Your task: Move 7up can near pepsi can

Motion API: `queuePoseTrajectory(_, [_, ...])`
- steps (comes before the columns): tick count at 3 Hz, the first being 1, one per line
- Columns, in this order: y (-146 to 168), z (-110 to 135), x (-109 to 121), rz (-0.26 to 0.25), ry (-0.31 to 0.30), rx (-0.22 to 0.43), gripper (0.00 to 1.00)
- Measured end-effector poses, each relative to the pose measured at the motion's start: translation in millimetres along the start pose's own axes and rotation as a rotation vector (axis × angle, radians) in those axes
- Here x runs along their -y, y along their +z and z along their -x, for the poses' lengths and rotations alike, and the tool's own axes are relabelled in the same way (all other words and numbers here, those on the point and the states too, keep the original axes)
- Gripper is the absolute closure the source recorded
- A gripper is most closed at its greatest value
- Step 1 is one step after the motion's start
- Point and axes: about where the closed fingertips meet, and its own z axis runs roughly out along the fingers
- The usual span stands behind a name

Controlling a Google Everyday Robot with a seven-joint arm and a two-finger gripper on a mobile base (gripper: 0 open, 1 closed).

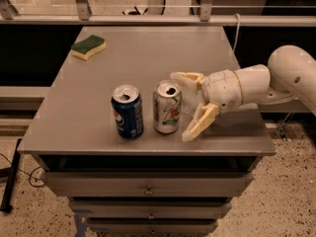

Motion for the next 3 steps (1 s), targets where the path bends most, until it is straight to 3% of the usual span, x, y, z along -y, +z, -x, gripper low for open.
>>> queuePoseTrajectory(1, [-30, 13, 24, -0.061, -0.088, -0.074, 0.00])
queuePoseTrajectory(2, [-82, 45, 59, -0.162, -0.185, -0.153, 0.00])
queuePoseTrajectory(3, [-108, 70, 73, -0.232, -0.231, -0.138, 0.00])
